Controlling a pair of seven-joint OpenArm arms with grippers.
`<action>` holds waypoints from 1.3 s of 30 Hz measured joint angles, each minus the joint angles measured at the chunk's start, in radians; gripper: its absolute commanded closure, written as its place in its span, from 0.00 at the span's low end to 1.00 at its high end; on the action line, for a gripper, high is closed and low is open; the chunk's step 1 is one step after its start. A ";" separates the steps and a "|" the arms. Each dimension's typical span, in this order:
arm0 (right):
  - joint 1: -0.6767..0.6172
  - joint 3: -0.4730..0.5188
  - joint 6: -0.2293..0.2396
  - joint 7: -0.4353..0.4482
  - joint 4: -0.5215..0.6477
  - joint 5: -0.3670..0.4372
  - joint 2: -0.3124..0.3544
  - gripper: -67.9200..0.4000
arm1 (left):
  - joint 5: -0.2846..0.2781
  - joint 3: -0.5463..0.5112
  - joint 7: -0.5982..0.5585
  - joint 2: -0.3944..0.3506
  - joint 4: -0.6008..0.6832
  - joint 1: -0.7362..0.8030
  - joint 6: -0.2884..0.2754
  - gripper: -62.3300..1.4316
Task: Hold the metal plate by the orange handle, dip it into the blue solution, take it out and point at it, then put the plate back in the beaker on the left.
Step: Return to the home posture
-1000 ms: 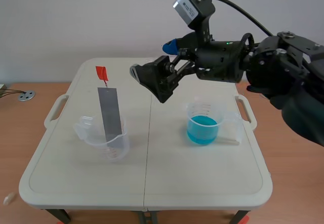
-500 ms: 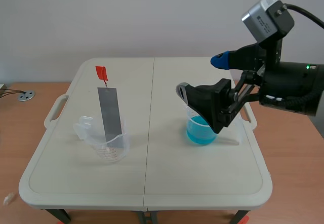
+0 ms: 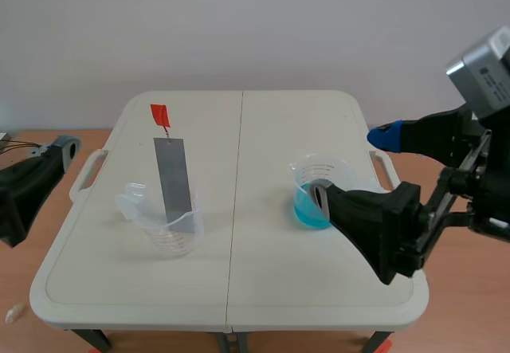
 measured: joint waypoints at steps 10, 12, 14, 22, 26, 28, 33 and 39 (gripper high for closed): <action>-0.081 0.029 0.000 0.042 0.018 -0.035 0.000 0.02 | 0.078 0.243 0.001 0.000 0.000 -0.111 0.051 0.00; -0.080 0.029 0.000 0.042 0.018 -0.034 0.000 0.02 | 0.078 0.253 0.005 0.000 0.000 -0.124 0.051 0.00; -0.077 0.029 0.000 0.042 0.018 -0.034 0.000 0.02 | 0.078 0.256 0.008 0.000 0.000 -0.134 0.051 0.00; -0.070 0.029 0.000 0.042 0.018 -0.034 0.000 0.02 | 0.078 0.256 0.008 0.000 0.000 -0.137 0.051 0.00; -0.070 0.029 0.000 0.042 0.018 -0.034 0.000 0.02 | 0.078 0.256 0.008 0.000 0.000 -0.137 0.051 0.00; -0.070 0.029 0.000 0.042 0.018 -0.034 0.000 0.02 | 0.078 0.256 0.008 0.000 0.000 -0.136 0.051 0.00; -0.070 0.029 0.000 0.042 0.018 -0.034 0.000 0.02 | 0.078 0.256 0.008 0.000 0.000 -0.136 0.051 0.00; -0.070 0.029 0.000 0.042 0.018 -0.034 0.000 0.02 | 0.078 0.256 0.008 0.000 0.000 -0.136 0.051 0.00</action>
